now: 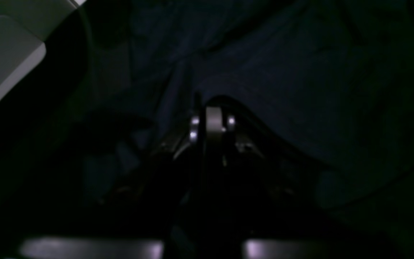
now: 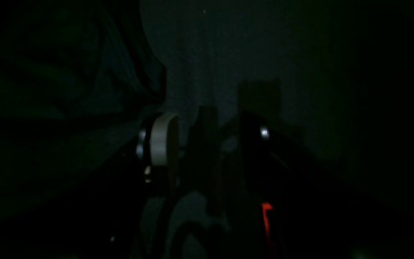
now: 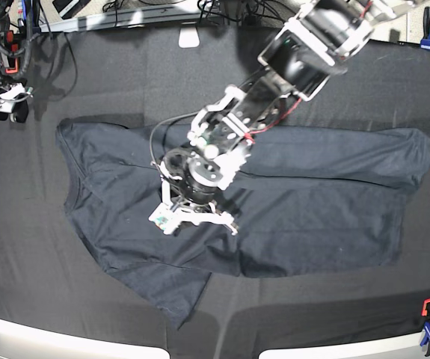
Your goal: Layout the t-shirt on the table in an organized manner, then fold the t-shirt properly
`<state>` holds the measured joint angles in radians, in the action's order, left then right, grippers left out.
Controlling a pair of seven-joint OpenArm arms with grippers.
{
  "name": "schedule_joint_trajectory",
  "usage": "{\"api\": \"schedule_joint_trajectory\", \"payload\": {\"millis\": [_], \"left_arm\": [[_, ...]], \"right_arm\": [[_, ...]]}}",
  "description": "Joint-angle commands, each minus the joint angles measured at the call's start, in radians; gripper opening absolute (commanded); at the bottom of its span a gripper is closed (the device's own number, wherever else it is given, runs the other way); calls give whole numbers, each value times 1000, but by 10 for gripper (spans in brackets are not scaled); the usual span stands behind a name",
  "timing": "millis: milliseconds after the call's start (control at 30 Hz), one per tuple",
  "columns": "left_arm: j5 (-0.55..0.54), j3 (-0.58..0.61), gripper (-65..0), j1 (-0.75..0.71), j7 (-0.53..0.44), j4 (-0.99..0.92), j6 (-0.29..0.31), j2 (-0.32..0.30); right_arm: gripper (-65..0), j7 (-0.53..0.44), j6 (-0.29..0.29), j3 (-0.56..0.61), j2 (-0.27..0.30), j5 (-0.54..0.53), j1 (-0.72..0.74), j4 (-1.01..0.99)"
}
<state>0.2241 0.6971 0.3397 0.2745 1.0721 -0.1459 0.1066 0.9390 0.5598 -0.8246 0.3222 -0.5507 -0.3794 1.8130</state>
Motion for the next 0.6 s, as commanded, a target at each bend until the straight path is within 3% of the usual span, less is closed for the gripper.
{"api": "schedule_joint_trajectory", "payload": {"millis": [0,67,300,400,467,567], "left_arm": [[-24,-3,-503,35,-38,6,-4,18],[-53,-3,-421,56,-37,-5,-4,22],[-51,-5,-419,152,114,-6,-26,24],[-50,-2,-419,147,117,-5,-21,24],[-50,-2,-419,138,110,2,1,31],[-51,0,-420,120,84,28,93,42]], "right_arm": [[-385,-23,13,-6,18,-11,2,16],[-385,-23,13,-6,19,-11,2,16],[-385,-12,13,-6,19,-11,2,16],[-385,-13,13,-6,19,-11,2,16],[-385,-13,13,-6,19,-11,2,16],[-385,-17,13,-6,19,-11,3,16]]}}
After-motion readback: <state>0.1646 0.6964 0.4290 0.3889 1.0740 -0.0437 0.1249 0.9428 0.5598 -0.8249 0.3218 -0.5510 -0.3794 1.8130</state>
